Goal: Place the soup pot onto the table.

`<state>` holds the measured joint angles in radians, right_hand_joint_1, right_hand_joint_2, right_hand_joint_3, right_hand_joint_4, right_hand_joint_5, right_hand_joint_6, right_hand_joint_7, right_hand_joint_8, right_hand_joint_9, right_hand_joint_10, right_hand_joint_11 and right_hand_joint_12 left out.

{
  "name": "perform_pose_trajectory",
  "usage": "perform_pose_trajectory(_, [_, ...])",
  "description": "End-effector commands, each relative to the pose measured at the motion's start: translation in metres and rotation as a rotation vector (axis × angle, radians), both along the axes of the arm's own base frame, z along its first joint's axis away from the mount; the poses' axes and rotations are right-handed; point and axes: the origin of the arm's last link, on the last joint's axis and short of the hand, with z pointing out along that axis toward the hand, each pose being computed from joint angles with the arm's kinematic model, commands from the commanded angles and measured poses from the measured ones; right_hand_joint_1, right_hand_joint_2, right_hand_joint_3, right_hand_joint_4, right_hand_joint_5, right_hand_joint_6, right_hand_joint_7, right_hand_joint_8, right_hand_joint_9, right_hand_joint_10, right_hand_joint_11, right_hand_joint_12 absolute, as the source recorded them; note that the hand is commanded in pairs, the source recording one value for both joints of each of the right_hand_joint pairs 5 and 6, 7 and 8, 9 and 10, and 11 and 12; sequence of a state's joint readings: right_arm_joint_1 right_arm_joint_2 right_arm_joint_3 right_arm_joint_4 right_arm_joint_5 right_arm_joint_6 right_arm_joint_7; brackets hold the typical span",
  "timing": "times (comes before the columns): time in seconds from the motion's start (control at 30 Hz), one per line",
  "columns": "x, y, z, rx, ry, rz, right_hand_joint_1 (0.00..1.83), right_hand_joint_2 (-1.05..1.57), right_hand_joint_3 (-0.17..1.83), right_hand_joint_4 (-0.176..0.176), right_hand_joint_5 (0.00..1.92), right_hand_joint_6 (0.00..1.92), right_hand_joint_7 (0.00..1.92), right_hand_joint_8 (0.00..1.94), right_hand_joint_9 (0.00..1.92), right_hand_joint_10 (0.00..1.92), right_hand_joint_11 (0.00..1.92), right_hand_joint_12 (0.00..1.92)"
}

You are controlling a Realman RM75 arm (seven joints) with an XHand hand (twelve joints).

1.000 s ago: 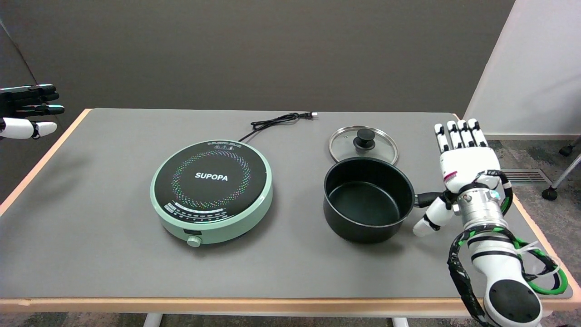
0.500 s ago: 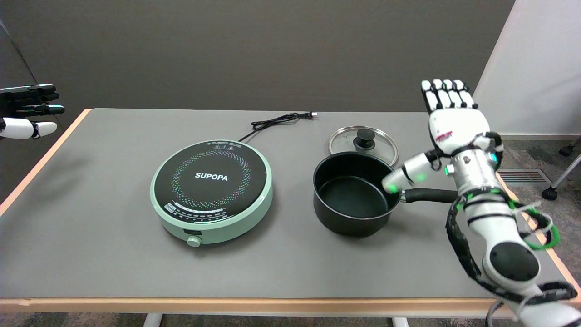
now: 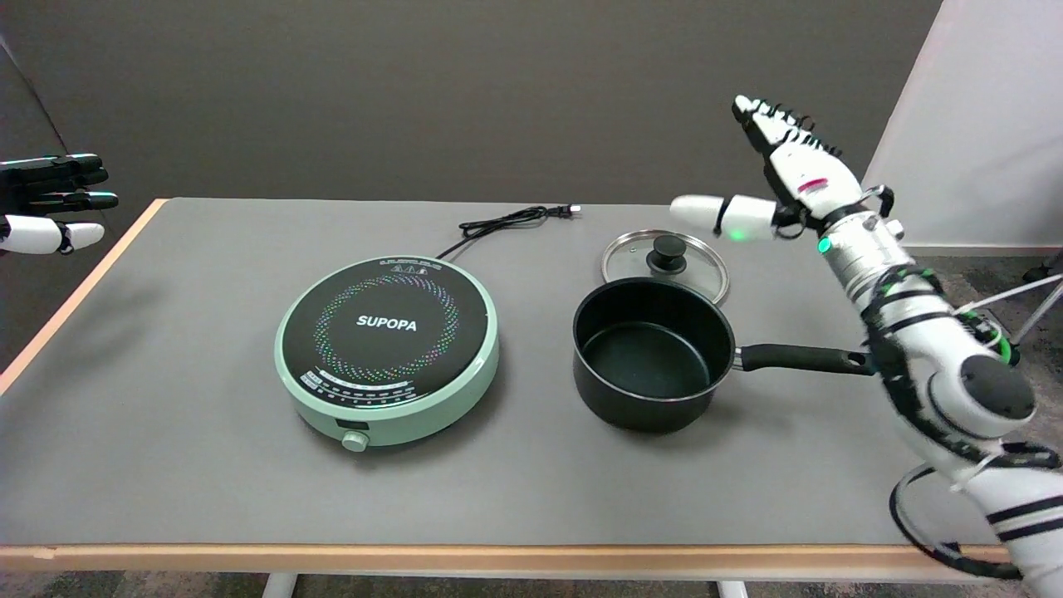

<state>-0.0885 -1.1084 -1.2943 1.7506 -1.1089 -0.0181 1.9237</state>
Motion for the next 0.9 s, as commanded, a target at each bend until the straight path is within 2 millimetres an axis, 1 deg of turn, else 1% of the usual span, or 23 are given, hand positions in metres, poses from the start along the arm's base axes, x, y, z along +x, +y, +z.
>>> perform_pose_trajectory(0.03, [0.054, 0.009, 0.06, 0.258, -0.421, 0.223, 0.26, 0.93, -0.17, 0.064, 0.01, 0.01, 0.01, 0.01, 0.01, 0.01, 0.01, 0.01])
perform_pose_trajectory(0.1, [0.057, 0.01, 0.063, 0.261, -0.442, 0.233, 0.19, 1.09, -0.17, 0.097, 0.02, 0.02, 0.02, 0.02, 0.02, 0.02, 0.02, 0.02])
perform_pose_trajectory(0.17, [0.059, 0.012, 0.067, 0.257, -0.461, 0.244, 0.16, 1.2, -0.17, 0.128, 0.02, 0.02, 0.02, 0.02, 0.02, 0.02, 0.02, 0.02])
perform_pose_trajectory(0.2, [0.061, 0.014, 0.07, 0.251, -0.467, 0.251, 0.15, 1.27, -0.17, 0.153, 0.03, 0.03, 0.03, 0.03, 0.03, 0.03, 0.03, 0.03])
perform_pose_trajectory(0.23, [0.062, 0.015, 0.073, 0.245, -0.47, 0.258, 0.2, 1.32, -0.17, 0.17, 0.04, 0.04, 0.04, 0.04, 0.04, 0.04, 0.04, 0.04])
perform_pose_trajectory(0.27, [0.063, 0.016, 0.076, 0.239, -0.468, 0.261, 0.16, 1.33, -0.17, 0.074, 0.04, 0.04, 0.04, 0.04, 0.04, 0.04, 0.04, 0.04])
perform_pose_trajectory(0.3, [0.064, 0.017, 0.079, 0.231, -0.464, 0.266, 0.15, 1.34, -0.17, 0.058, 0.05, 0.05, 0.05, 0.05, 0.05, 0.05, 0.05, 0.05])
perform_pose_trajectory(0.4, [0.065, 0.02, 0.085, 0.228, -0.455, 0.268, 0.13, 1.36, -0.17, 0.097, 0.05, 0.05, 0.05, 0.05, 0.05, 0.05, 0.05, 0.05])
perform_pose_trajectory(0.43, [0.065, 0.02, 0.087, 0.229, -0.454, 0.266, 0.13, 1.34, -0.17, 0.101, 0.06, 0.06, 0.06, 0.06, 0.06, 0.06, 0.06, 0.06])
perform_pose_trajectory(0.53, [0.061, 0.019, 0.093, 0.236, -0.478, 0.258, 0.16, 1.32, -0.17, 0.085, 0.07, 0.07, 0.07, 0.07, 0.07, 0.07, 0.07, 0.07])
perform_pose_trajectory(0.6, [0.058, 0.017, 0.094, 0.242, -0.495, 0.247, 0.19, 1.3, -0.17, 0.066, 0.08, 0.08, 0.08, 0.08, 0.08, 0.08, 0.08, 0.08])
perform_pose_trajectory(0.67, [0.057, 0.015, 0.093, 0.247, -0.493, 0.234, 0.2, 1.29, -0.17, 0.064, 0.08, 0.08, 0.08, 0.08, 0.08, 0.08, 0.08, 0.08])
perform_pose_trajectory(0.7, [0.056, 0.014, 0.092, 0.25, -0.492, 0.231, 0.21, 1.29, -0.17, 0.094, 0.08, 0.08, 0.08, 0.08, 0.08, 0.08, 0.08, 0.08])
perform_pose_trajectory(0.73, [0.056, 0.014, 0.091, 0.253, -0.492, 0.229, 0.25, 1.28, -0.17, 0.176, 0.08, 0.08, 0.08, 0.08, 0.08, 0.08, 0.08, 0.08])
perform_pose_trajectory(0.9, [0.054, 0.014, 0.093, 0.242, -0.497, 0.228, 0.24, 1.25, -0.17, 0.171, 0.08, 0.08, 0.08, 0.08, 0.08, 0.08, 0.08, 0.08])
